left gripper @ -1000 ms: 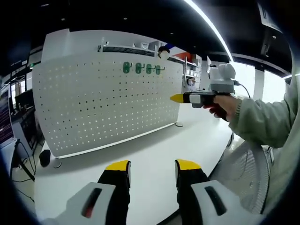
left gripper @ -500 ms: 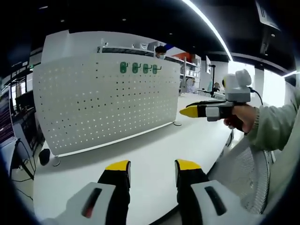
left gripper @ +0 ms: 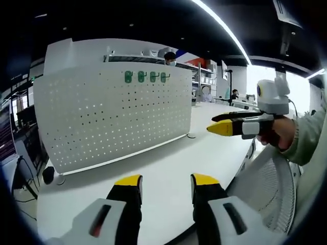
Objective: Insert the hook assembly into the mounting plate slot until the hook locks in place.
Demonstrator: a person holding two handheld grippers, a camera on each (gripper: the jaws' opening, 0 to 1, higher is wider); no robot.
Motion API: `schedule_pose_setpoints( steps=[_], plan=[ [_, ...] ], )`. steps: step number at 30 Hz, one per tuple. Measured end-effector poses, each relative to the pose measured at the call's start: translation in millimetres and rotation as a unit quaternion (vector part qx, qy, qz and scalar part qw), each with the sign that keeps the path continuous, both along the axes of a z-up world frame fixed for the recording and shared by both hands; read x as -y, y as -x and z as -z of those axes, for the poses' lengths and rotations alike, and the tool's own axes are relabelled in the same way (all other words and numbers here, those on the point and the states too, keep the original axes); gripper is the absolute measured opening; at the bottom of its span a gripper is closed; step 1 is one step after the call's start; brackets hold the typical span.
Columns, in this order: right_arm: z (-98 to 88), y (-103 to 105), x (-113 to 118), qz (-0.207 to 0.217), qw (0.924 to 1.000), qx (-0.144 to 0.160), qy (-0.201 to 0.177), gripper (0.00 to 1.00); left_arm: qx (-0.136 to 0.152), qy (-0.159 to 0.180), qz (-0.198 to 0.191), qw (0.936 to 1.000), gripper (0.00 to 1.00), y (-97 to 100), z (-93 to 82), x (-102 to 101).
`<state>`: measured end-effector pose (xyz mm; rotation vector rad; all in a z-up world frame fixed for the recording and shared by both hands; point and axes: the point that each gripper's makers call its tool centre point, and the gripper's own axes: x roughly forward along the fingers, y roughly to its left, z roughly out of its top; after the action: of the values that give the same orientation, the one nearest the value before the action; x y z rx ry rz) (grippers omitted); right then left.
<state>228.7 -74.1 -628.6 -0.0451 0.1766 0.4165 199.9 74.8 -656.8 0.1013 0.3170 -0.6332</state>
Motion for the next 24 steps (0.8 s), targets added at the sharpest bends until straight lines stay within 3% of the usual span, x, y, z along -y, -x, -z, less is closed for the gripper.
schedule_pose_setpoints(
  steps=[9,16,24],
  plan=[
    [-11.9,16,-9,-0.019,0.9989,0.039,-0.014,0.52,0.042,-0.008,-0.005,0.9991,0.42,0.6,-11.0,0],
    [-26.2,22,-12,-0.02,0.9964,0.074,-0.034,0.59,0.071,0.008,-0.006,0.9974,0.47,2.6,-22.4,1],
    [-32.0,23,-14,-0.018,0.9953,0.081,-0.049,0.63,0.081,0.024,-0.014,0.9963,0.5,3.2,-29.3,-2]
  ],
)
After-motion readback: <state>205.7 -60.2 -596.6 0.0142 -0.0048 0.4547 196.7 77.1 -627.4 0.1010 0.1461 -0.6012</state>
